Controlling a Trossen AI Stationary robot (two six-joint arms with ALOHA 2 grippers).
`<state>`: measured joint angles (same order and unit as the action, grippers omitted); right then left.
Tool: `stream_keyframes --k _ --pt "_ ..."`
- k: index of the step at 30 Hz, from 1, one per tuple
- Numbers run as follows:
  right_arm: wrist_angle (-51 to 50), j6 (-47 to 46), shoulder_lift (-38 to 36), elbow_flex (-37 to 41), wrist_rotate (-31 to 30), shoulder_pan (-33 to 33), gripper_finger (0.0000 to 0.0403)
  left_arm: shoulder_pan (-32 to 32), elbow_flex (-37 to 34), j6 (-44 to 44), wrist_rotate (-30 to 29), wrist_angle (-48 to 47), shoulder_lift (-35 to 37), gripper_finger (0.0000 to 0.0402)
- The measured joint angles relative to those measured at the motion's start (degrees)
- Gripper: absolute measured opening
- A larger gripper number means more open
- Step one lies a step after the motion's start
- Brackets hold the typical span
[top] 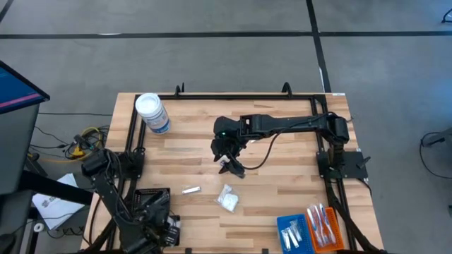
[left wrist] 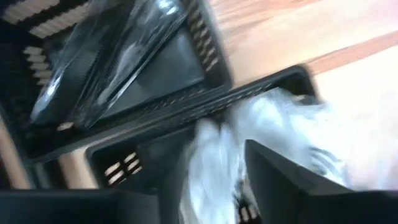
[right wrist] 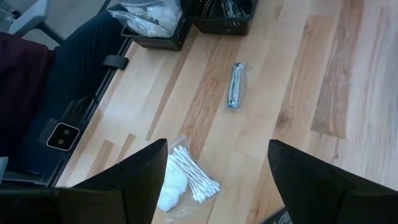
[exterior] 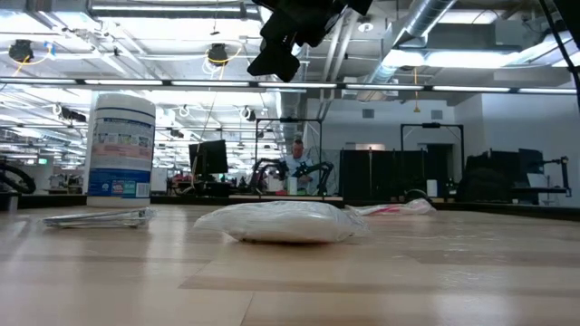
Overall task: Pick & Place Travel size toiletries
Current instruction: Put the vanity pack into the bottom black bin
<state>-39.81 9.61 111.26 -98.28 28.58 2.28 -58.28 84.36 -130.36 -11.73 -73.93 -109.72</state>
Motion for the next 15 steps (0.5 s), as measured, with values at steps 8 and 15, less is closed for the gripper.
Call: stream_keyframes --k 8,15 --pt "1.0 0.0 0.0 0.0 0.0 0.0 0.0271 -1.2 0.2 1.3 -6.9 1.1 4.7 0.0216" --pt "2.0 -0.4 0.0 1.8 0.0 -0.2 0.0271 -3.8 0.3 -0.5 6.2 1.4 7.2 0.0168"
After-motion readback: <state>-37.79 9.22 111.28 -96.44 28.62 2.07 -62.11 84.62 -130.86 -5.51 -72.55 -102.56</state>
